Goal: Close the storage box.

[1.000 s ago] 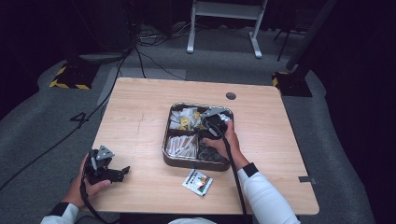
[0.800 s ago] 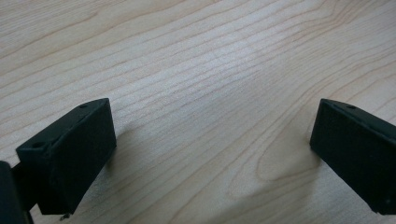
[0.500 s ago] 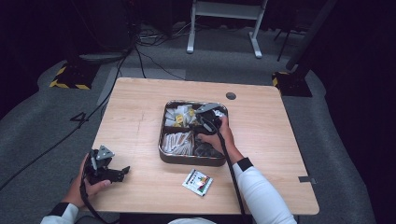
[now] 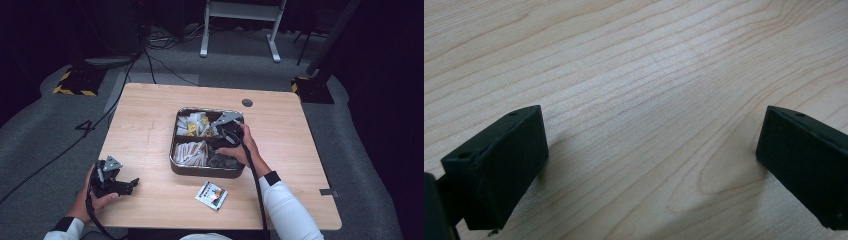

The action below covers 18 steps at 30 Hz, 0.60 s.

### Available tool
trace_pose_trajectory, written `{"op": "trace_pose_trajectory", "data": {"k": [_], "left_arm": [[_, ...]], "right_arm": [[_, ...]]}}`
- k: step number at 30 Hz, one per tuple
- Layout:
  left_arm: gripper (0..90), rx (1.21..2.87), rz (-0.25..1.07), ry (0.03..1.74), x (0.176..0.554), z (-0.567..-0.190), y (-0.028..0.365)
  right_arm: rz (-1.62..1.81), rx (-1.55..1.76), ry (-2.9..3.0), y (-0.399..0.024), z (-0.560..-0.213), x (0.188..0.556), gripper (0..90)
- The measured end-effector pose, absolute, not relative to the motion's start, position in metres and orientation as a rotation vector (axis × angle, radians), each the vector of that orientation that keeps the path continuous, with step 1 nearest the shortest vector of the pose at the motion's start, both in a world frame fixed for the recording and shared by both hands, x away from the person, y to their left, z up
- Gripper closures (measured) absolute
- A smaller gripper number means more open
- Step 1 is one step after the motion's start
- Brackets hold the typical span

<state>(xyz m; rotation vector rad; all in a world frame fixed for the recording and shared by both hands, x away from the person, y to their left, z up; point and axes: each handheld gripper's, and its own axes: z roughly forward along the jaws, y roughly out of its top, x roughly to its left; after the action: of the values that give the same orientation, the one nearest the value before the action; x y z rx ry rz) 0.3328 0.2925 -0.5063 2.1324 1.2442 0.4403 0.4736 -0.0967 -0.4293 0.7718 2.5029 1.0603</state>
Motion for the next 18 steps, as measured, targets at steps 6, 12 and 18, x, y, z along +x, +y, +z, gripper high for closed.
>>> {"op": "trace_pose_trajectory", "data": {"k": [6, 12, 18], "left_arm": [[0.5, 2.132, 0.44, 1.244, 0.333, -0.506, 0.293], [0.5, 2.133, 0.44, 1.244, 0.333, -0.506, 0.293], [0.5, 2.132, 0.441, 1.244, 0.333, -0.506, 0.293]], "right_arm": [[1.069, 0.73, 2.504, -0.108, -0.425, 0.469, 24.7], [1.087, 0.704, 2.496, -0.12, -0.421, 0.463, 21.4], [1.022, 0.672, 2.491, -0.128, -0.419, 0.457, 19.9]]}}
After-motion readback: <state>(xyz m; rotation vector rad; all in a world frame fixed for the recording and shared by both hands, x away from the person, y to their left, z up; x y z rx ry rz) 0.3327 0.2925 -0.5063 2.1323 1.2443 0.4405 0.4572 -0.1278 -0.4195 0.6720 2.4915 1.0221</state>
